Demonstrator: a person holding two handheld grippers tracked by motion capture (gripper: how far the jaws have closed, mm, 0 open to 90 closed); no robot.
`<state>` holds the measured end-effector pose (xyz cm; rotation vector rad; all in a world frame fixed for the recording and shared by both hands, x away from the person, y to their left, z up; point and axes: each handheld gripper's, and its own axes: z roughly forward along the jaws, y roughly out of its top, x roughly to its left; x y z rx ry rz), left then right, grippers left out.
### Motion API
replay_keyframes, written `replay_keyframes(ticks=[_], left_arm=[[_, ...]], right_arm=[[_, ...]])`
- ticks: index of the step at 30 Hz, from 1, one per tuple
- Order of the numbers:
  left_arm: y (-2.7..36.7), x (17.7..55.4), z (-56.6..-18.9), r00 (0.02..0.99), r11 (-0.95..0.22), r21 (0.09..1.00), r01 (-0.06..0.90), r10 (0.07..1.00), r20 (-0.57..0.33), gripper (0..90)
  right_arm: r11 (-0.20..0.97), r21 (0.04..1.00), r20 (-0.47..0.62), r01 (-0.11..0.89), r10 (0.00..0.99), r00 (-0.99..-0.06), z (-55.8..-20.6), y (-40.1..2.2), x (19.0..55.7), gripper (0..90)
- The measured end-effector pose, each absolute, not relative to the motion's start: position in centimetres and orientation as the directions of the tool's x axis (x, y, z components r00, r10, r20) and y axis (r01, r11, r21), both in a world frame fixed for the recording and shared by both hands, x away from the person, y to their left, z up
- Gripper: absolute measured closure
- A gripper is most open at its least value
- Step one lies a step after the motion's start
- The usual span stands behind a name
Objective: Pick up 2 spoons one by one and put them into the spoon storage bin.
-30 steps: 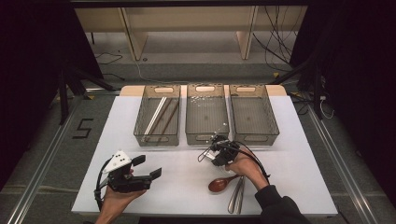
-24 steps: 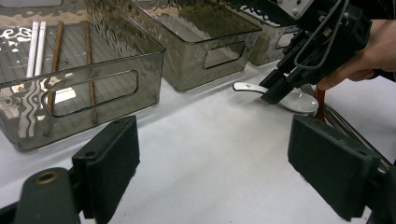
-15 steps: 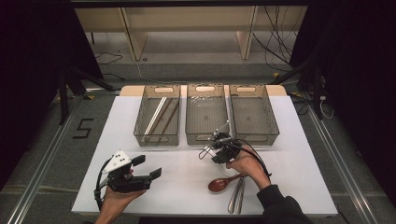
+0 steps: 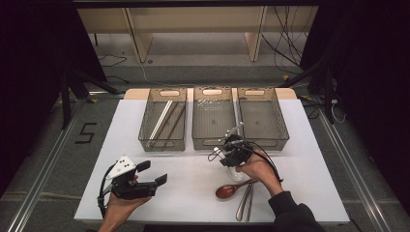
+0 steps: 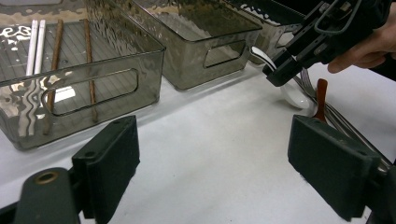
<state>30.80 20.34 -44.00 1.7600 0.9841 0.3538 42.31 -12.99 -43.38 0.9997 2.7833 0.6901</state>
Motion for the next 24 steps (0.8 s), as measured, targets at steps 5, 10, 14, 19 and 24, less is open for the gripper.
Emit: replay_keyframes(ticks=[5,10,14,19,24], left_arm=[[20.3,30.8,-44.0,0.62,-0.123,0.885,0.449,0.756,-0.209,16.2],[20.3,30.8,-44.0,0.62,-0.123,0.885,0.449,0.756,-0.21,16.2],[20.3,30.8,-44.0,0.62,-0.123,0.886,0.447,0.756,-0.209,16.2],[20.3,30.8,-44.0,0.62,-0.122,0.886,0.448,0.756,-0.209,16.2],[20.4,30.8,-44.0,0.621,-0.125,0.886,0.446,0.756,-0.206,16.2]], right_arm=[[0.671,0.465,0.053,0.578,0.631,-0.774,-42.9,-13.1,42.4,75.0],[0.655,0.486,0.057,0.578,0.637,-0.769,-42.4,-13.2,42.5,75.0],[0.641,0.506,0.058,0.577,0.643,-0.764,-41.7,-13.3,42.7,75.1],[0.624,0.536,0.06,0.569,0.644,-0.762,-40.8,-13.5,43.1,75.1],[0.602,0.567,0.056,0.563,0.653,-0.755,-39.5,-13.6,43.7,75.1]])
